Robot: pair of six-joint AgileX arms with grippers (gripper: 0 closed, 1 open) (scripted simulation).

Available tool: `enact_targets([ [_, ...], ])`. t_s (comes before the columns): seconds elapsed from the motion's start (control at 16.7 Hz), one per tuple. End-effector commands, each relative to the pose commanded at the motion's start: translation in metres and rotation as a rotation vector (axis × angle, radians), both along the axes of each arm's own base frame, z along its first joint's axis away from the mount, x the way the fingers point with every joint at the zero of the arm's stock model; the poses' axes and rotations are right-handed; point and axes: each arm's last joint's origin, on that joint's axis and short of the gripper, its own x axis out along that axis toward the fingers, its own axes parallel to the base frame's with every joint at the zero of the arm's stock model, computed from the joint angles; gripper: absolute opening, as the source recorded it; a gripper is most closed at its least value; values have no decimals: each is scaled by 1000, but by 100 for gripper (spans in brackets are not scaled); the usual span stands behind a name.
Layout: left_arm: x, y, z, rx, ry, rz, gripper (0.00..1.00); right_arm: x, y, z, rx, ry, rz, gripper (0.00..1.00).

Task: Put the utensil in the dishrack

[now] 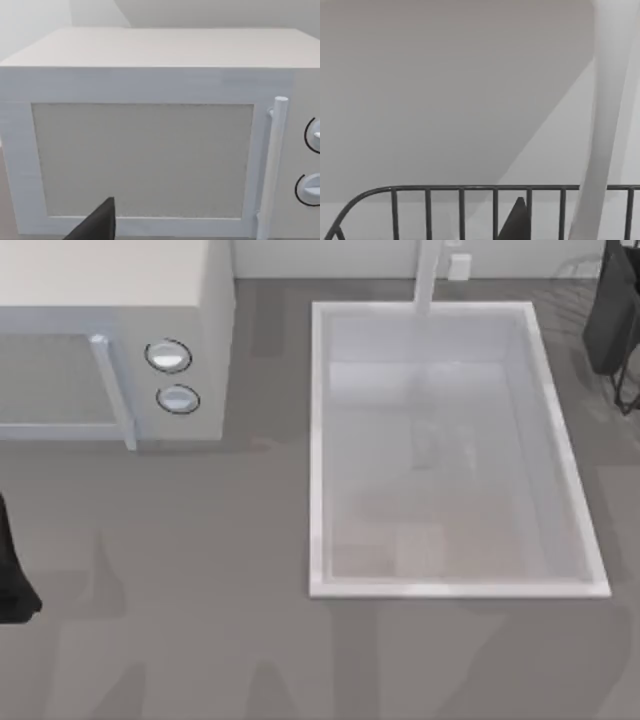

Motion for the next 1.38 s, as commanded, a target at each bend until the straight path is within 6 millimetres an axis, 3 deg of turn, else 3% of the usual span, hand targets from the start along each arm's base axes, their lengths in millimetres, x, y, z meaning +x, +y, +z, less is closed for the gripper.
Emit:
enact_targets([
  [0.24, 0, 0, 0, 0, 0, 0, 100, 0, 0, 0, 0, 0, 0, 0],
  [1.02, 0, 0, 0, 0, 0, 0, 100, 0, 0, 0, 0, 0, 0, 98],
  [1.38, 0, 0, 0, 0, 0, 0, 100, 0, 0, 0, 0, 0, 0, 100],
])
